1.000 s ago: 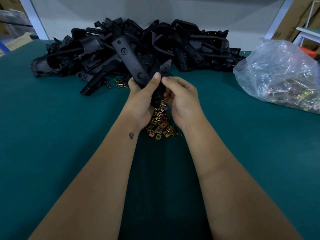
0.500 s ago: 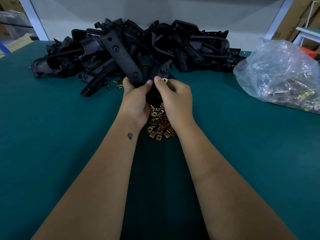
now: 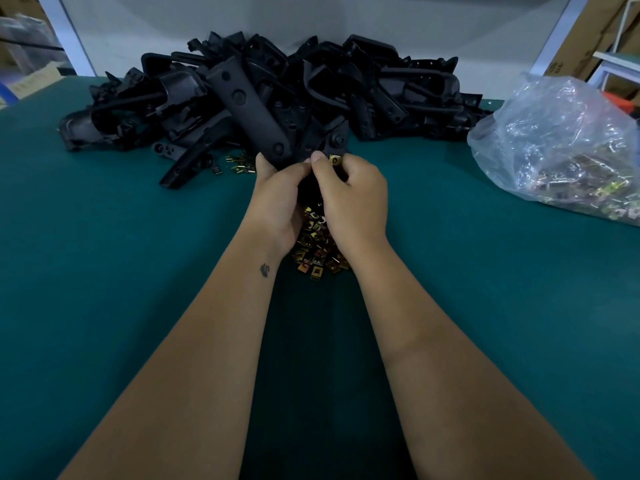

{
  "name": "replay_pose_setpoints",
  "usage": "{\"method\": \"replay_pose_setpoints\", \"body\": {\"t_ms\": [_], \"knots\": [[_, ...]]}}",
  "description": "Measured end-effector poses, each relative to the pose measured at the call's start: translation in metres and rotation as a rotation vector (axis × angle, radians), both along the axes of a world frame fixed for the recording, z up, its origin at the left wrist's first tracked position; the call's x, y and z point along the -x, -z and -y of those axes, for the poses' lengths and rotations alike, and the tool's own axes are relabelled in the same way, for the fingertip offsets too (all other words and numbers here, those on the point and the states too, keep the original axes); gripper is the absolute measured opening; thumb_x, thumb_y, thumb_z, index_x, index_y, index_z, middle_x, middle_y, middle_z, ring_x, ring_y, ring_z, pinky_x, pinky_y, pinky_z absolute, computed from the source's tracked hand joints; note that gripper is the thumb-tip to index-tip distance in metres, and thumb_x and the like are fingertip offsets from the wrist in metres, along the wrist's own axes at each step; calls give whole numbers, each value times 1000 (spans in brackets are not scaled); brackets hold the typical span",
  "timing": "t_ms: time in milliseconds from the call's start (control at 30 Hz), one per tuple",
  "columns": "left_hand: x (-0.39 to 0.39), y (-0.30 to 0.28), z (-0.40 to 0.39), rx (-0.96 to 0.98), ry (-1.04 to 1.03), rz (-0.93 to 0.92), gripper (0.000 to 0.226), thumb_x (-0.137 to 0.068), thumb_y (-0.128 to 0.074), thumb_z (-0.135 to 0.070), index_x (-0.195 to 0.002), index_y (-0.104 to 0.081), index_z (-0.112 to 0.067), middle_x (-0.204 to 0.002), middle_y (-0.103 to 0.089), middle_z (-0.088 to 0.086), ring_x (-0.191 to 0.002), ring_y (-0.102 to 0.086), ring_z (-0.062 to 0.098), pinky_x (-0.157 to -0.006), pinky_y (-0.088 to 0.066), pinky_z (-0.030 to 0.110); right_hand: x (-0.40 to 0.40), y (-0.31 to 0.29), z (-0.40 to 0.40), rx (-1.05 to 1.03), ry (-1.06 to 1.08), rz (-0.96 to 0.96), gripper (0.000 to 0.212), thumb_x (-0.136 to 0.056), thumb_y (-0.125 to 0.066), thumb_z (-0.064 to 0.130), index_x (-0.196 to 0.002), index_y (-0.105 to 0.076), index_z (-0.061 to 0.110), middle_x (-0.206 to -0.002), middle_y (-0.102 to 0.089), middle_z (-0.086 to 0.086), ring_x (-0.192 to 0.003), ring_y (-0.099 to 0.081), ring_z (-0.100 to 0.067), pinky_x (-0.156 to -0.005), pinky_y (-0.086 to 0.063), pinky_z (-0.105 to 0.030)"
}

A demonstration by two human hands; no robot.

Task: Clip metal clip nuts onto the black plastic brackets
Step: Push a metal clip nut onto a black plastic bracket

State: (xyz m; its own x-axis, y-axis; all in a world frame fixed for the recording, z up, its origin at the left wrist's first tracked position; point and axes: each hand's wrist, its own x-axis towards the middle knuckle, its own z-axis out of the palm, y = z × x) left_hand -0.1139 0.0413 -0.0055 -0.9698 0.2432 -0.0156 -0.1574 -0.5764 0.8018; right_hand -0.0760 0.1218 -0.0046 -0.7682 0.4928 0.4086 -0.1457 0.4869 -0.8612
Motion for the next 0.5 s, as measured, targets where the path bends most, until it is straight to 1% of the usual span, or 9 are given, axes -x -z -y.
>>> {"method": "replay_pose_setpoints", "body": {"t_ms": [33, 133, 200, 233, 300, 367, 433, 467, 500], "knots": [[0, 0, 0, -22, 7, 21, 56, -91, -52, 7, -142, -42, -16, -119, -69, 10, -104, -70, 22, -90, -58, 35, 0, 0, 0, -9, -3, -5, 43, -93, -59, 42, -61, -51, 15, -65, -52, 2, -58, -47, -11, -53, -36, -31], [2, -1, 3, -107, -15, 103, 62, -89, -41, 11, -146, -38, -10, -123, -66, 16, -107, -68, 29, -93, -56, 42, -2, -1, -2, 7, -20, -25, 46, -94, -55, 44, -51, -43, 32, -64, -46, 11, -59, -45, -5, -58, -33, -27], [7, -2, 7, -145, -42, 181, 59, -89, -37, 11, -145, -39, -5, -129, -63, 19, -116, -64, 34, -97, -54, 46, -3, -3, -6, 83, -7, -34, 44, -95, -50, 43, -52, -47, 38, -65, -48, 15, -62, -46, -2, -61, -33, -24], [10, -3, 10, -173, -55, 218, 57, -90, -35, 11, -145, -40, -3, -133, -61, 20, -118, -62, 35, -94, -55, 45, -4, -3, -9, 99, 19, -32, 39, -96, -48, 40, -57, -50, 39, -67, -50, 16, -64, -48, -1, -62, -34, -24], [12, -5, 14, -245, -95, 281, 54, -92, -32, 10, -144, -41, -1, -135, -59, 18, -111, -64, 32, -77, -59, 36, -3, -3, -19, 77, 101, 28, 25, -98, -46, 29, -81, -62, 35, -86, -62, 11, -78, -57, -7, -68, -42, -30], [13, -5, 18, -327, -123, 303, 46, -93, -30, 11, -134, -45, 0, -126, -61, 15, -96, -64, 27, -64, -57, 29, -2, -1, -31, 52, 175, 149, 29, -95, -43, 16, -104, -68, 26, -109, -65, 5, -93, -60, -14, -72, -46, -31], [10, -6, 19, -368, -130, 302, 39, -92, -29, 12, -122, -48, -4, -121, -60, 15, -92, -64, 24, -63, -56, 28, -2, 0, -41, 6, 190, 289, 42, -88, -41, 8, -115, -68, 24, -120, -63, 4, -102, -58, -15, -71, -45, -29], [10, -6, 19, -375, -133, 306, 40, -92, -29, 12, -123, -48, -4, -124, -60, 16, -94, -64, 25, -65, -56, 29, -2, 1, -44, -20, 175, 346, 44, -85, -42, 8, -117, -68, 24, -122, -63, 3, -106, -57, -18, -75, -47, -30], [10, -5, 19, -380, -134, 311, 44, -92, -29, 12, -128, -48, -4, -128, -59, 16, -98, -64, 26, -66, -56, 30, -1, 2, -44, -50, 149, 391, 43, -84, -45, 11, -117, -68, 25, -122, -63, 2, -112, -55, -21, -84, -48, -33]]}}
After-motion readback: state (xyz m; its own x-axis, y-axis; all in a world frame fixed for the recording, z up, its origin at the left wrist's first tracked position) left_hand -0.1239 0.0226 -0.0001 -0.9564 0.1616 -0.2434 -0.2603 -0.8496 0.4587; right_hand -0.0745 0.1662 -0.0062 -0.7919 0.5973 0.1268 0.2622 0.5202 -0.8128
